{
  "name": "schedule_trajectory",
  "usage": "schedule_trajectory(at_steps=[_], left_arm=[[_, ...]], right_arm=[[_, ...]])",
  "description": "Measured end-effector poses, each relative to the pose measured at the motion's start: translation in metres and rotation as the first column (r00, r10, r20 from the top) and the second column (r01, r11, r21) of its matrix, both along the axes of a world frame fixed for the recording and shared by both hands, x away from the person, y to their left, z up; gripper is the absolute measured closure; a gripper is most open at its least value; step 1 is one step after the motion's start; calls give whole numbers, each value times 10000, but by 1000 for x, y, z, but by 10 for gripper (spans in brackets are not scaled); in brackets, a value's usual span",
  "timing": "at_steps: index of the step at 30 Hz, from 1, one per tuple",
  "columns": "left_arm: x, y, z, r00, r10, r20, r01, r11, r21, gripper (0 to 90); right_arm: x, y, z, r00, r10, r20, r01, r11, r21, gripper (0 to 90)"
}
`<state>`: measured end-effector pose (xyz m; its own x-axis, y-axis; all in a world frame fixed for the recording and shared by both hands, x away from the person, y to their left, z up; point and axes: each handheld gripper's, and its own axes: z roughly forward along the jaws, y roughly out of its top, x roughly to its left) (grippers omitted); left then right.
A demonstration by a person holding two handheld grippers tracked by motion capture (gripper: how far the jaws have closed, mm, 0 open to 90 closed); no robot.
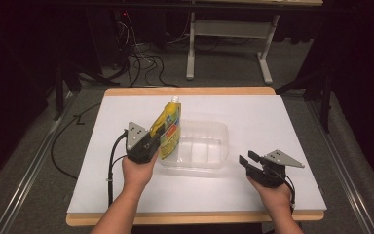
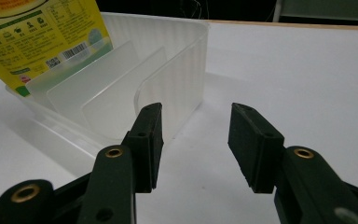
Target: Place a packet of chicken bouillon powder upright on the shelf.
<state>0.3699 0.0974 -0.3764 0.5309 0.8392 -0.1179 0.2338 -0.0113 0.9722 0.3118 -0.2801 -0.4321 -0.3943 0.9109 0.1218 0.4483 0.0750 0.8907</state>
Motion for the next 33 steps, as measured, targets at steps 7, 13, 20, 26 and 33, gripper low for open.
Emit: schedule_trajectory(at_steps=[7,13,20,26,33], left_arm=[[-4,12,-10,9999,44,98,-44,10000,-82,880],[-3,16,-13,10000,19,34,-19,9999,137,766],[-3,20,-14,9998,-122,130,119,9995,277,636],[-1,21,-13,9997,-252,-32,253,9991,351,517],[-3,21,-10,9996,-280,-99,285,9978,592,382]], right_arm=[[0,0,-1,10000,-19,-21,19,10000,9,555],[0,1,-1,10000,10,-21,-10,10000,-18,554],[1,1,-2,10000,-9,-62,9,10000,7,550],[1,2,-2,10000,17,-63,-17,10000,-15,543],[1,3,-2,9999,33,-99,-33,10000,-14,536]])
